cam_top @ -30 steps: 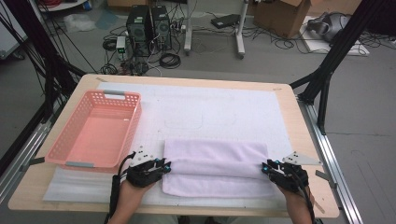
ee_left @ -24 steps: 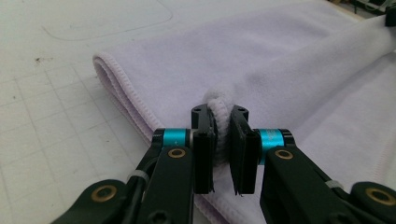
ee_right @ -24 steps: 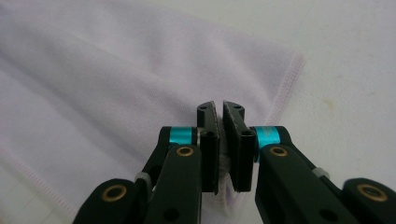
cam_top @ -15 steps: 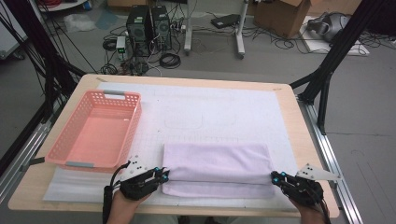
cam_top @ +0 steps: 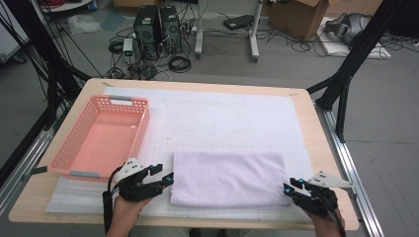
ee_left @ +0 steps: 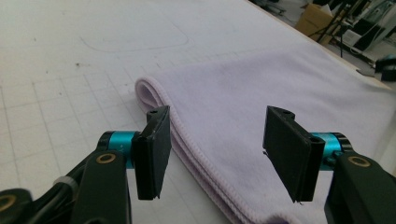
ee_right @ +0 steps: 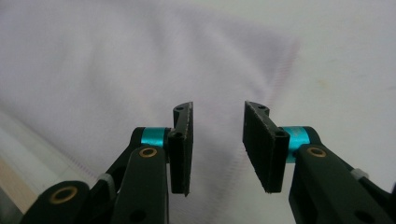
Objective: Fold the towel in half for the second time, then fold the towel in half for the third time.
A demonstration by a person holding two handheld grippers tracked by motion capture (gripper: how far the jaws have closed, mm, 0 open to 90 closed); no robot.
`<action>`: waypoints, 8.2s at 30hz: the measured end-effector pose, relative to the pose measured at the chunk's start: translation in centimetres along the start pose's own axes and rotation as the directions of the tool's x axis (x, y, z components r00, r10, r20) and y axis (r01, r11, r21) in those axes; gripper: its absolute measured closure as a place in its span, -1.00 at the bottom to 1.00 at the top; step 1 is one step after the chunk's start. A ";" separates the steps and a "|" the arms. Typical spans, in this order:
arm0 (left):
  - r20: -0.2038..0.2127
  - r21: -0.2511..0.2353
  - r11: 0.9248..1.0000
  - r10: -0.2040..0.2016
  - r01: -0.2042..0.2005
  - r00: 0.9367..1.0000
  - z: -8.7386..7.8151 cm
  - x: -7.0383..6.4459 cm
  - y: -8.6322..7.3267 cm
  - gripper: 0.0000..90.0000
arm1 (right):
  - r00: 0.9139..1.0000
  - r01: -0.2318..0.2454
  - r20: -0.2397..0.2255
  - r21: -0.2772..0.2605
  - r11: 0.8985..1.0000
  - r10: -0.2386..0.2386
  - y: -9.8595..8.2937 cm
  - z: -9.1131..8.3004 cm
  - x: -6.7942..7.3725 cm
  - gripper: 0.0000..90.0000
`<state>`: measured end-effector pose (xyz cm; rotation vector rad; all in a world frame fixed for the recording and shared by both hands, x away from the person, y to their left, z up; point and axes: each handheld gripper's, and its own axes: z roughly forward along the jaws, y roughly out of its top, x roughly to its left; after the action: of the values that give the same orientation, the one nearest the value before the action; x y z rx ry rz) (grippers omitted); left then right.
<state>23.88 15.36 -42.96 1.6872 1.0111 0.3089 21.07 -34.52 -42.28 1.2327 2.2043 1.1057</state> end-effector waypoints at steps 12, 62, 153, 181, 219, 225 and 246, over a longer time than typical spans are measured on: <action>-0.036 0.055 0.998 0.008 -0.006 0.999 2.2 0.8 0.7 -0.05 | 0.994 0.093 -0.061 0.124 0.988 -0.086 0.0 0.7 0.0 0.60; -0.143 0.080 0.997 0.008 0.004 0.990 10.6 5.3 6.5 0.70 | 0.994 -0.022 0.106 -0.099 0.995 0.032 7.6 9.4 -6.5 0.80; -0.022 -0.061 0.996 0.071 -0.072 0.997 3.2 1.6 1.6 -0.49 | 0.999 0.000 0.044 -0.117 0.993 0.005 1.5 1.9 -2.0 -0.46; -0.052 0.034 0.997 0.065 -0.064 0.996 3.4 1.6 0.9 -0.45 | 1.000 -0.003 0.002 -0.098 0.995 0.003 1.9 2.8 -2.1 -0.59; -0.084 0.227 0.972 0.082 -0.061 0.993 4.6 0.8 -0.4 0.49 | 0.986 0.015 -0.160 -0.132 0.991 -0.036 9.0 9.6 2.4 -0.58; -0.087 0.225 0.973 0.065 -0.044 0.994 4.6 0.8 -0.4 0.58 | 0.981 0.077 -0.171 -0.101 0.992 -0.094 12.0 11.7 4.0 -0.58; -0.072 0.216 0.976 -0.014 0.030 0.997 4.6 1.4 -0.3 0.60 | 0.955 0.182 -0.246 0.046 0.982 -0.166 19.8 19.6 7.5 -0.56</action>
<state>27.59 13.34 -45.36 1.8710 1.1485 0.2509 40.37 -13.35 -38.49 0.9483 2.4952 1.1700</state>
